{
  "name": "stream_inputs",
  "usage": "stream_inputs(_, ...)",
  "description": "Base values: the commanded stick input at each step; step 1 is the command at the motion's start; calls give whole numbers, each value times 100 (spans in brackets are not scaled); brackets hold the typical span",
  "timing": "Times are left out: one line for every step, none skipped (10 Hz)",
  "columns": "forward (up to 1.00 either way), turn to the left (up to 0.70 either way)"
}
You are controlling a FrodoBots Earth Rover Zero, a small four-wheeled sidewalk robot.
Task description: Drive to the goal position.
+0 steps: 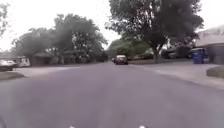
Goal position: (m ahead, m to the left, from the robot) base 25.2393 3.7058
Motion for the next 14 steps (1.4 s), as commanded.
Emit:
stream_inputs(100, 0)
stream_inputs(100, 0)
stream_inputs(100, 0)
stream_inputs(100, 0)
stream_inputs(100, 0)
stream_inputs(100, 0)
stream_inputs(100, 0)
stream_inputs(100, 0)
stream_inputs(100, 0)
stream_inputs(100, 0)
stream_inputs(100, 0)
stream_inputs(100, 0)
stream_inputs(100, 0)
stream_inputs(100, 0)
